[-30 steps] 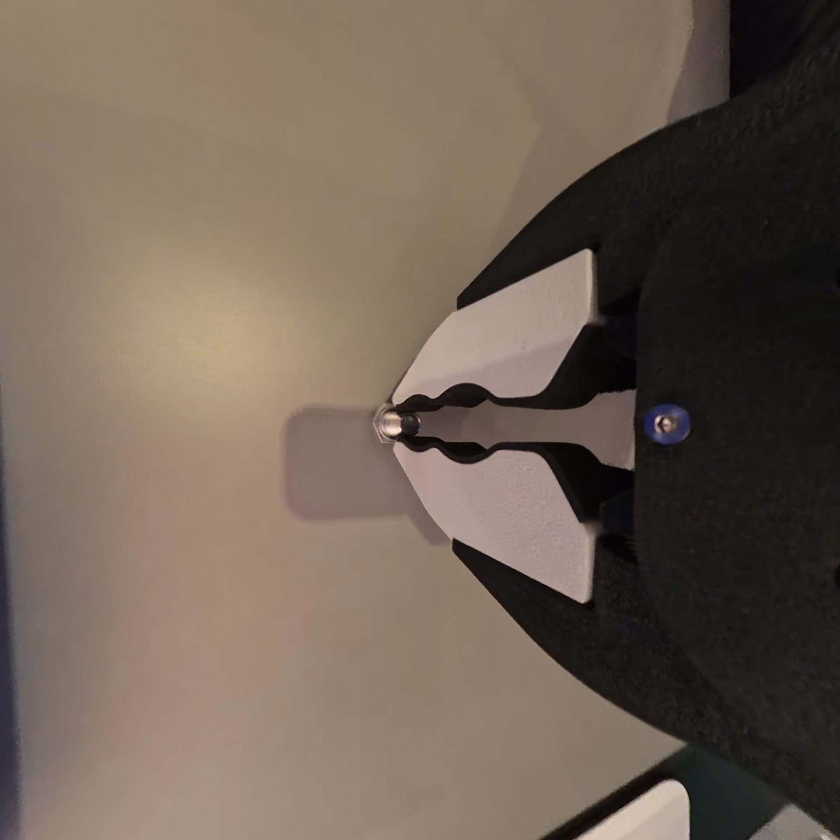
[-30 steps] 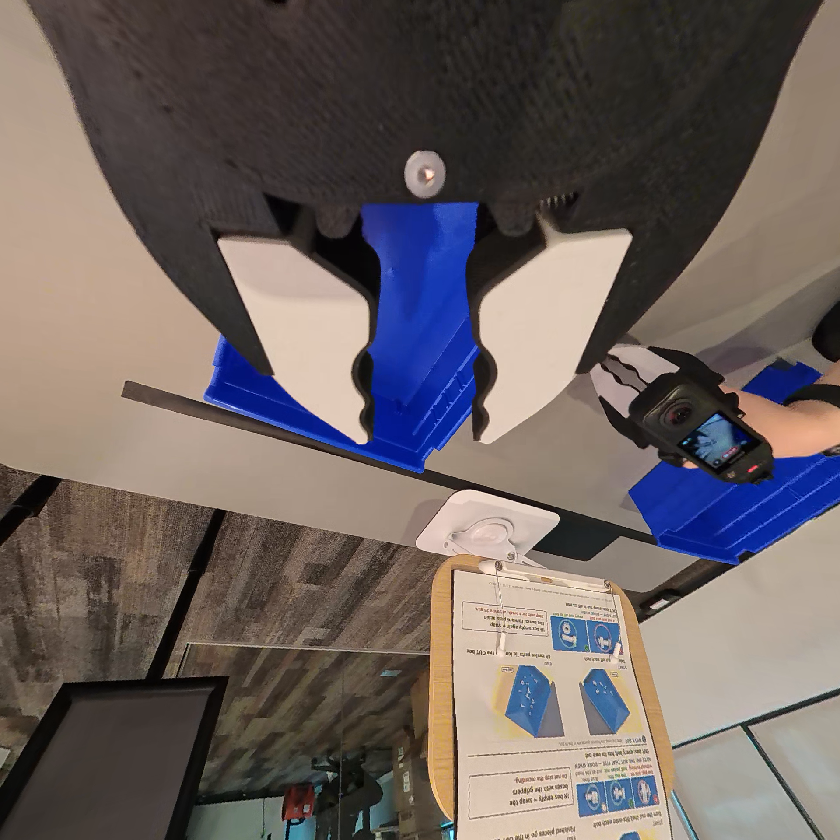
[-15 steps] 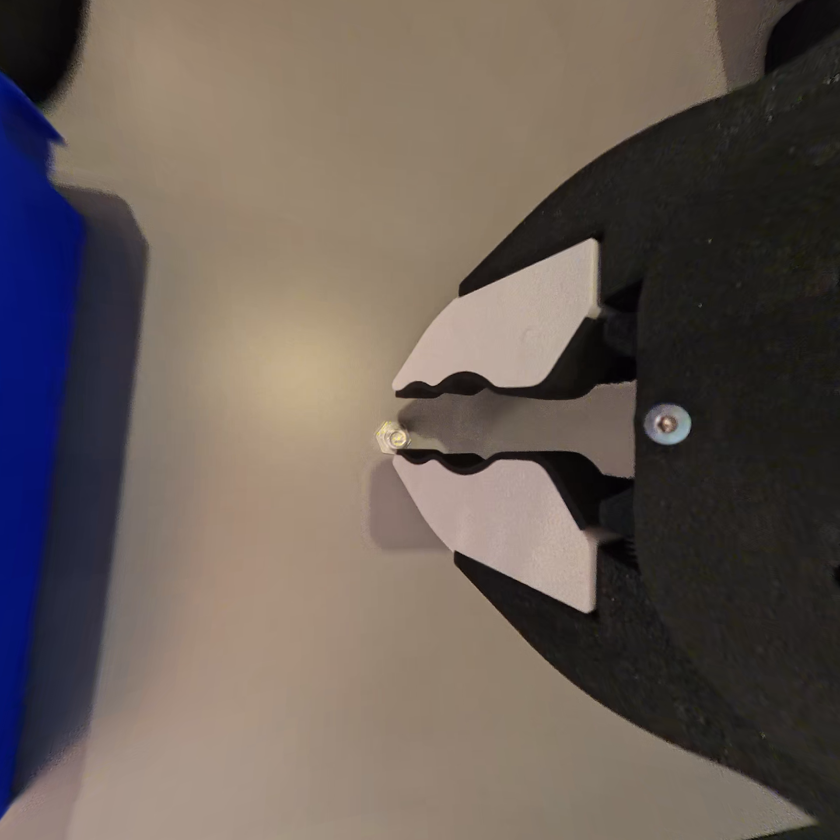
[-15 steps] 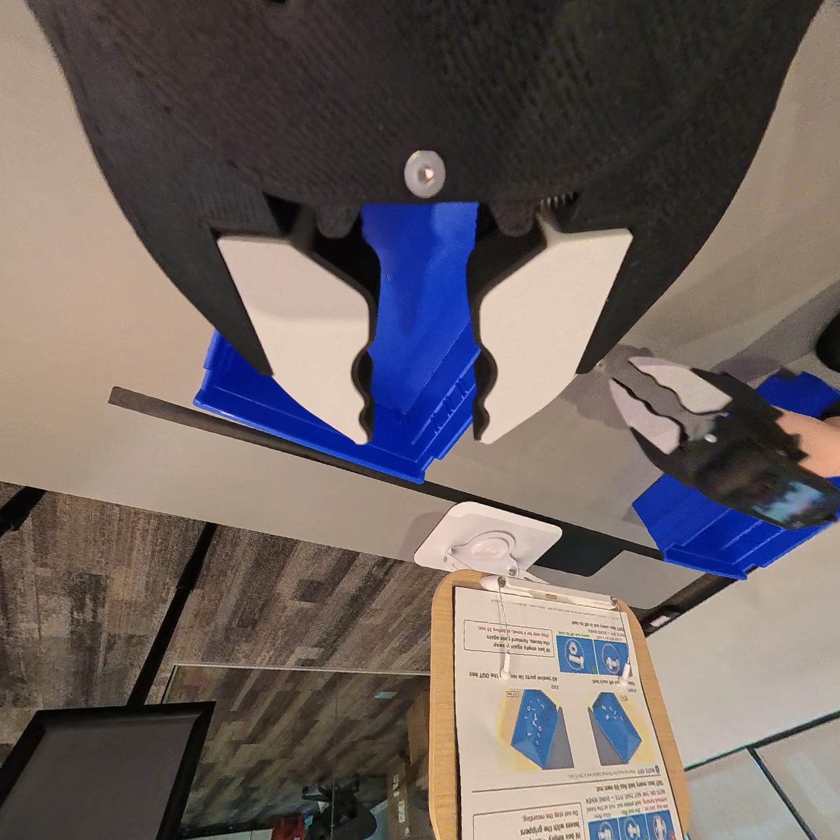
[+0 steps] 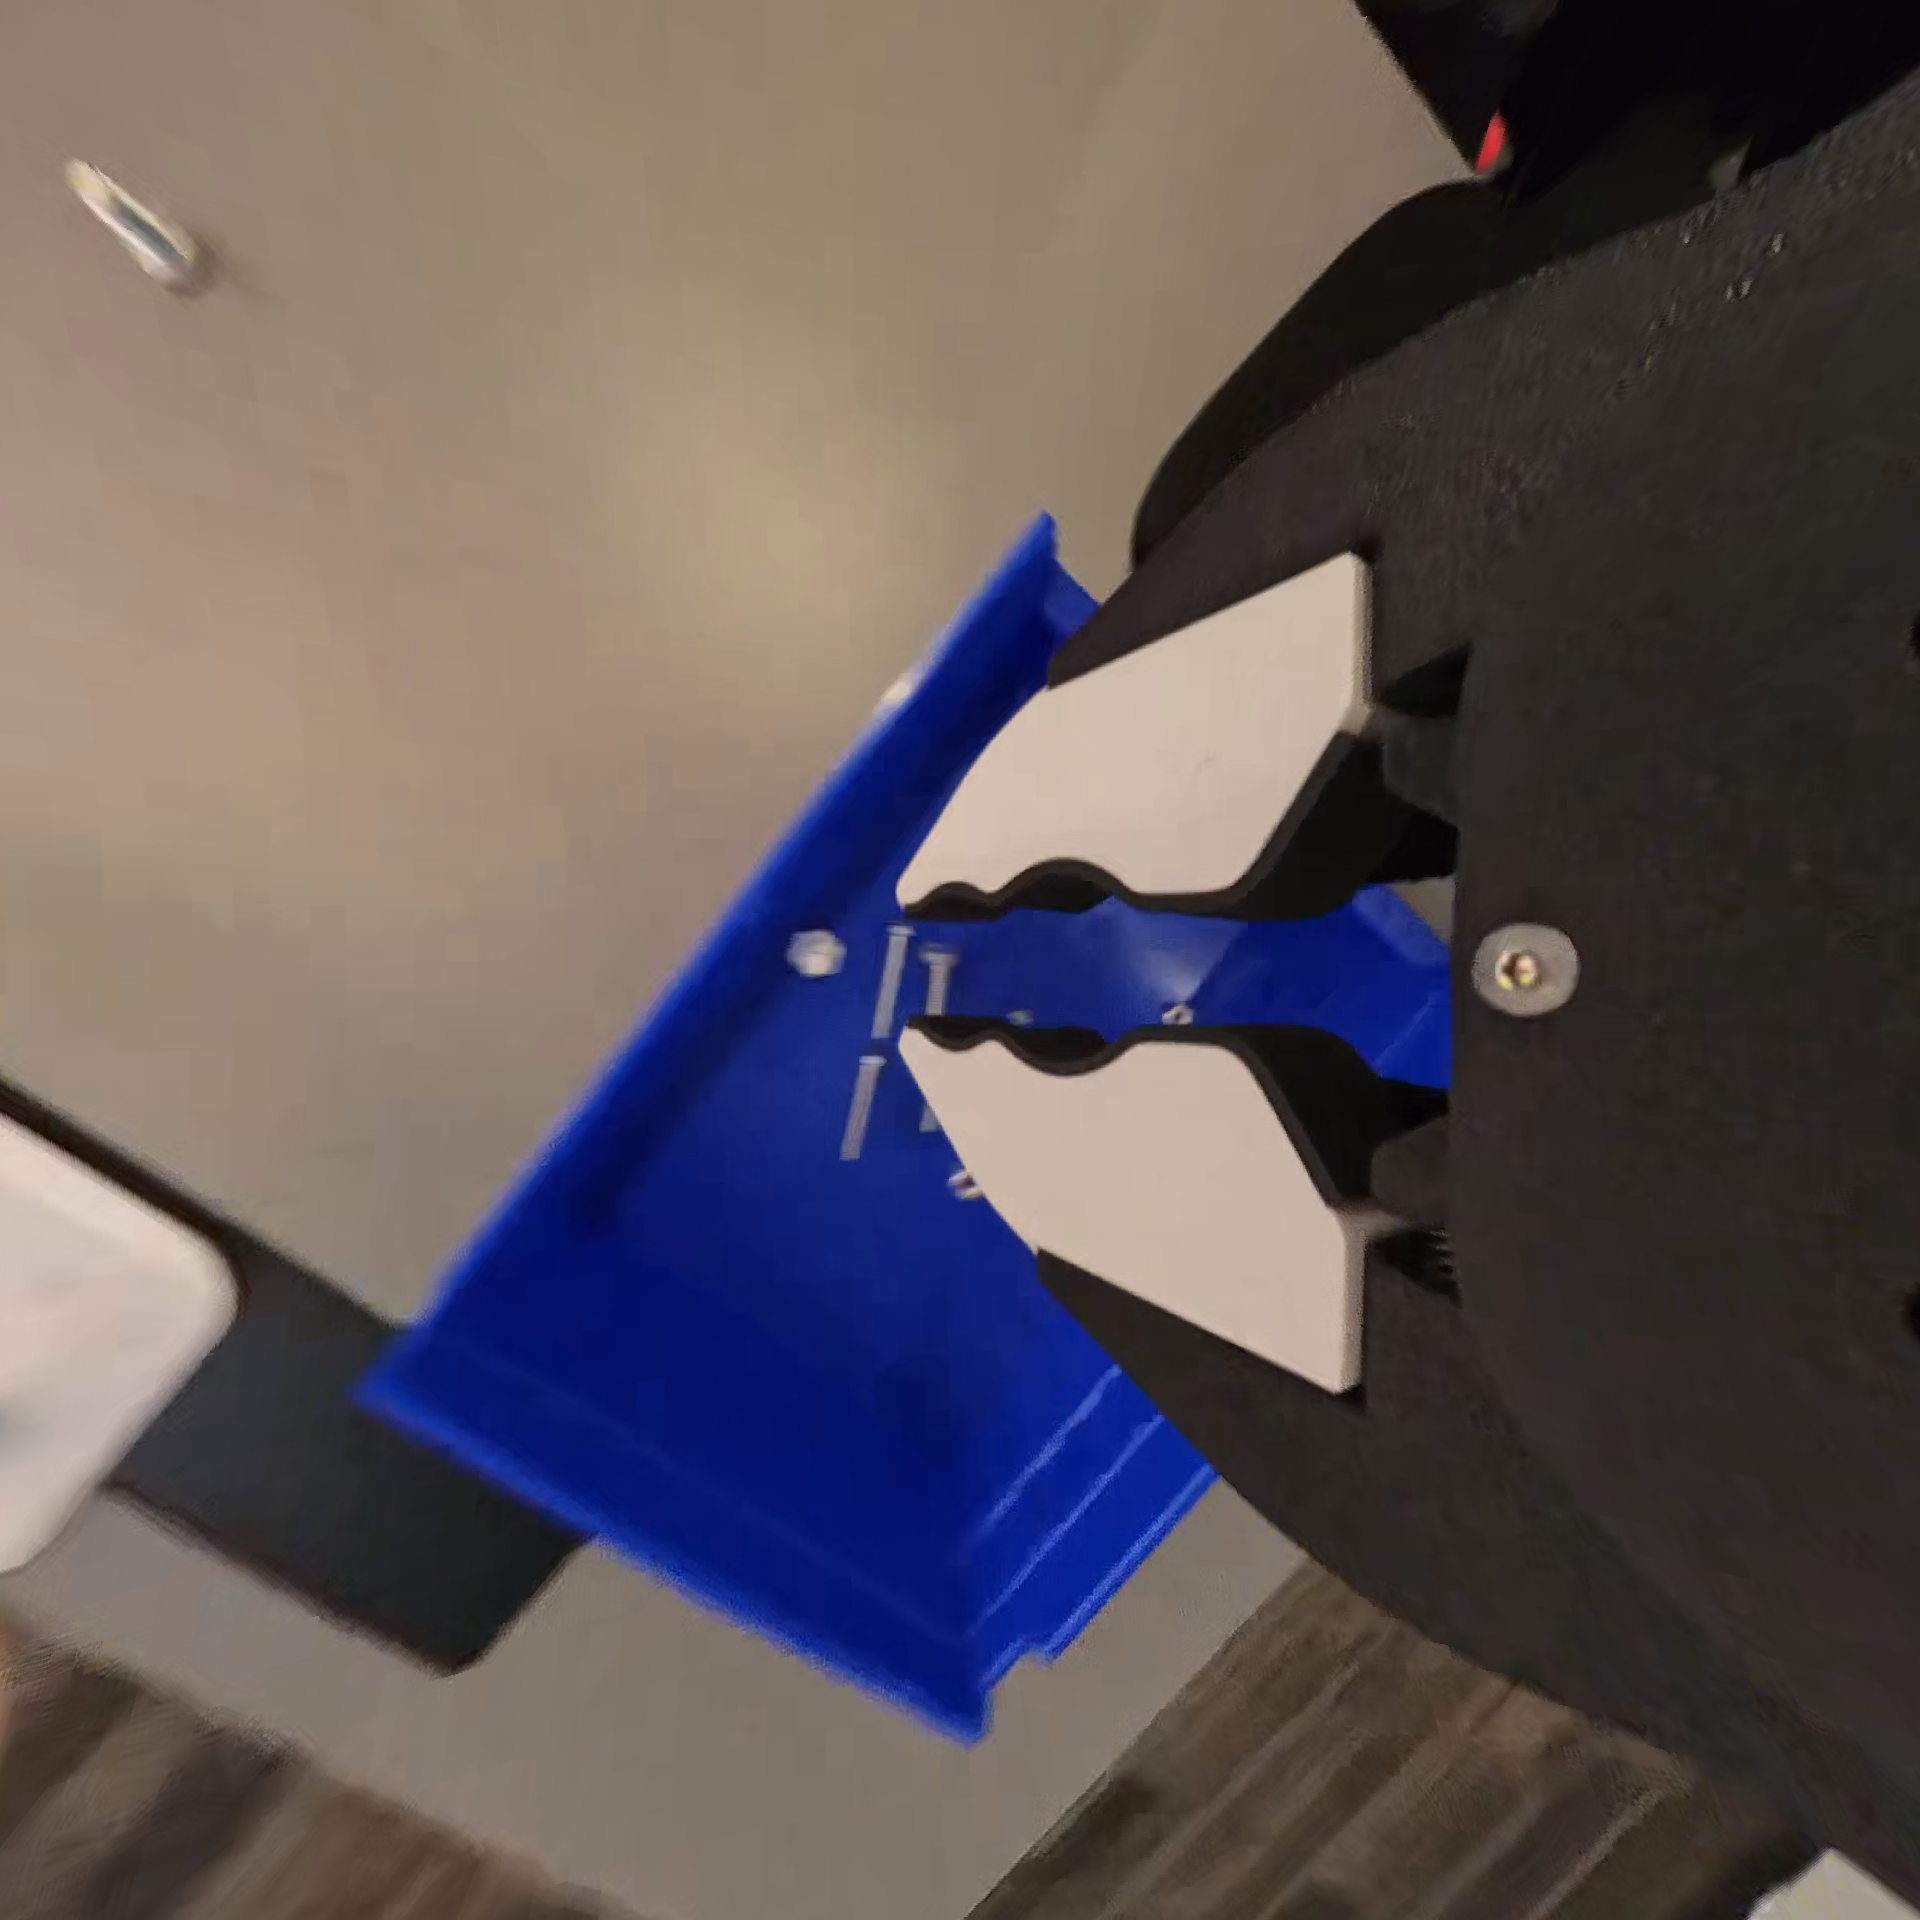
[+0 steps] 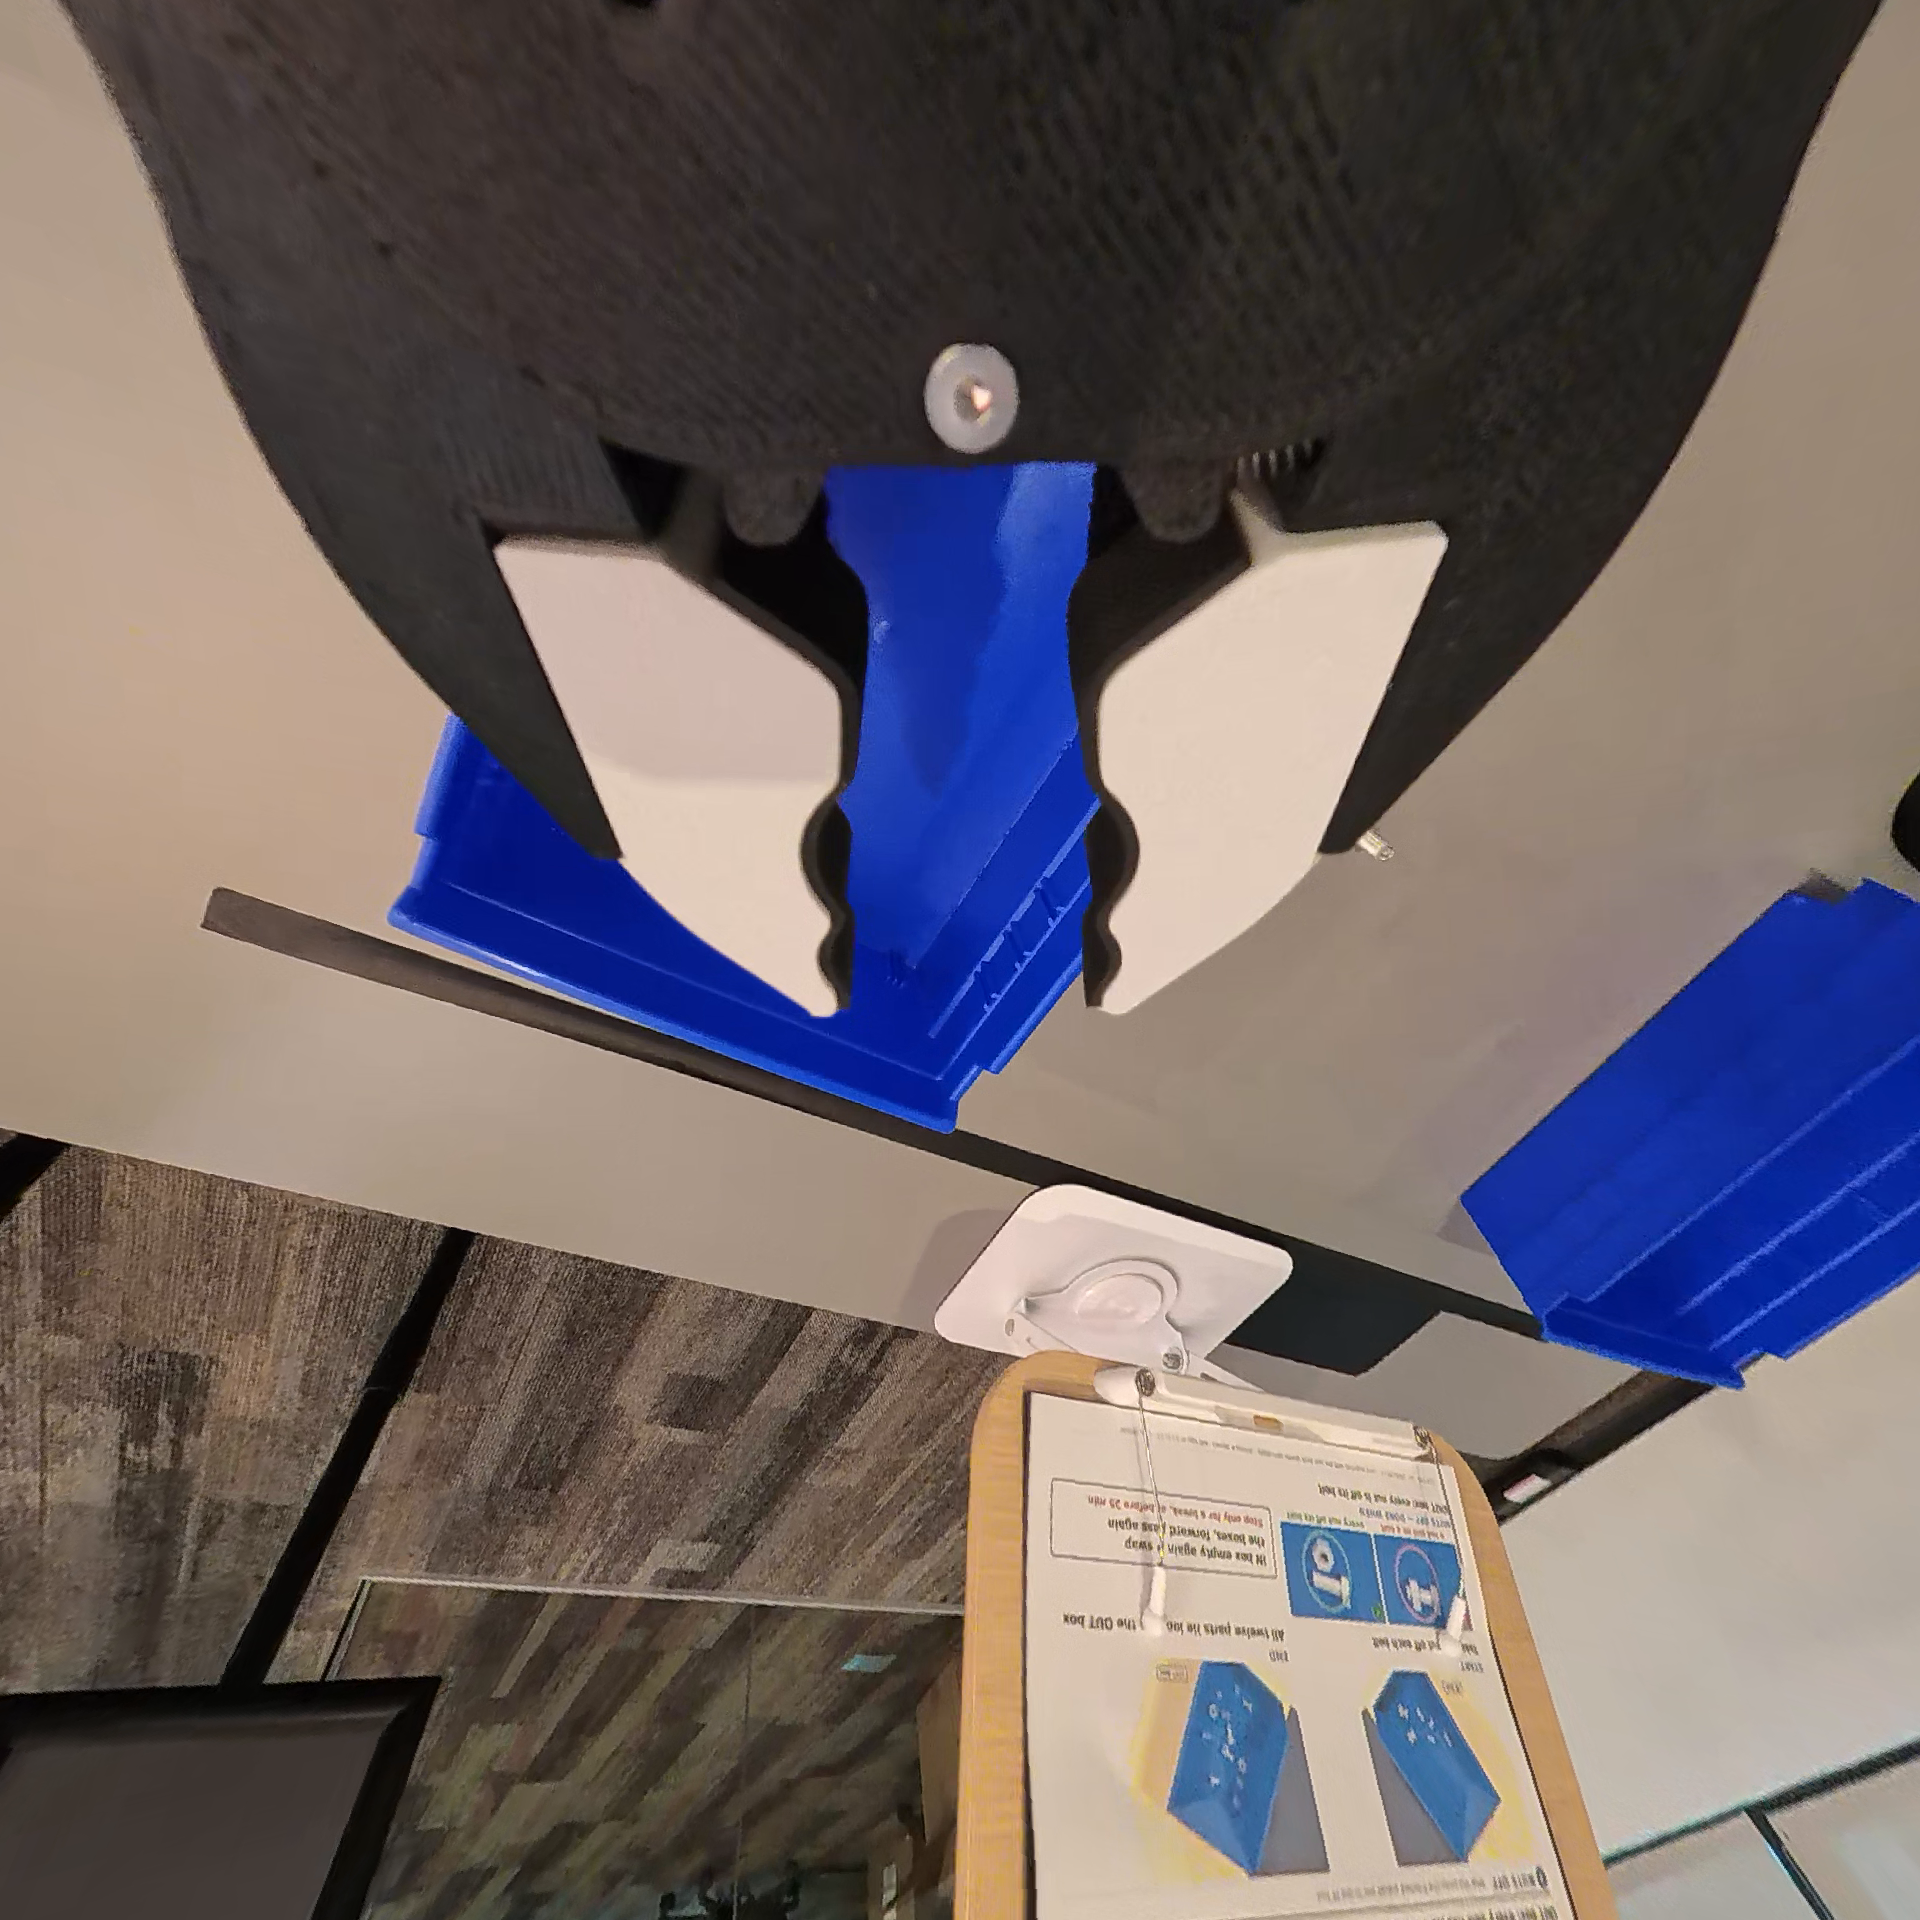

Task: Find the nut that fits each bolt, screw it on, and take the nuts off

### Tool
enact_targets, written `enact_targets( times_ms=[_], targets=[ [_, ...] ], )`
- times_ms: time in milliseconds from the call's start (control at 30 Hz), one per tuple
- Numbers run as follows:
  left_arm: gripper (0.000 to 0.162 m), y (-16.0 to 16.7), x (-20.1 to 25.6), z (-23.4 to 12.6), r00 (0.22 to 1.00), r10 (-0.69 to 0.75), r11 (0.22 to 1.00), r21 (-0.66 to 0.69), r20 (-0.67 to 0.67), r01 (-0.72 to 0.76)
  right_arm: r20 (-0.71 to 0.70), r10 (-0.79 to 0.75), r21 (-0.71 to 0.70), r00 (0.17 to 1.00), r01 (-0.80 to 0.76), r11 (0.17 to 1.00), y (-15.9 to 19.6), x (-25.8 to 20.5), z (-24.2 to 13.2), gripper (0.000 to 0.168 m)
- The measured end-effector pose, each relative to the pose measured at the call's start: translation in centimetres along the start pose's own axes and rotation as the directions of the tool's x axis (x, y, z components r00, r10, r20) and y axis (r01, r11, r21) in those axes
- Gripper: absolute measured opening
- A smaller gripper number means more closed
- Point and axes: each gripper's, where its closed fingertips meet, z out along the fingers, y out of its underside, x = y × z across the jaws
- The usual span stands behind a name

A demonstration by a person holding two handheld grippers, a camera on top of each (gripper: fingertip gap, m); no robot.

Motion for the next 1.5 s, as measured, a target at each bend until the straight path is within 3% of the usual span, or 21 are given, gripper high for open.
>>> enact_targets(
  times_ms=[133,233,367,500,833,1367,1500],
  targets=[
    [0.014,5.7,-2.7,2.9,0.961,-0.276,0.959,-0.057,0.034,0.278,-0.002,0.005,-0.016,1.000,-0.005,1.000,0.3,0.0,0.7,0.044],
    [0.010,7.6,-2.7,5.2,0.882,-0.471,0.881,-0.075,-0.030,0.468,0.004,0.004,-0.034,1.000,-0.004,0.999,0.6,-0.1,1.2,0.044],
    [0.017,8.8,-3.4,7.6,0.812,-0.584,0.809,-0.086,-0.004,0.581,0.011,0.002,-0.052,1.000,-0.001,0.999,0.9,-0.3,1.7,0.044],
    [0.018,10.5,-4.3,9.0,0.826,-0.557,0.814,-0.140,0.086,0.564,0.020,0.004,-0.055,1.000,-0.003,0.998,1.0,-0.3,1.9,0.044],
    [0.019,11.9,-5.0,10.2,0.850,-0.505,0.829,-0.191,0.150,0.526,0.025,0.022,-0.031,0.999,-0.021,0.999,0.8,0.3,1.2,0.044],
    [0.018,10.9,-4.1,8.3,0.856,-0.513,0.845,-0.136,0.071,0.518,0.018,0.017,-0.064,1.000,-0.016,0.998,1.3,0.2,1.8,0.044],
    [0.017,11.3,-3.9,7.6,0.860,-0.504,0.843,-0.174,0.074,0.509,0.017,0.010,-0.082,1.000,-0.009,0.997,1.6,0.0,2.3,0.044]
  ],
)
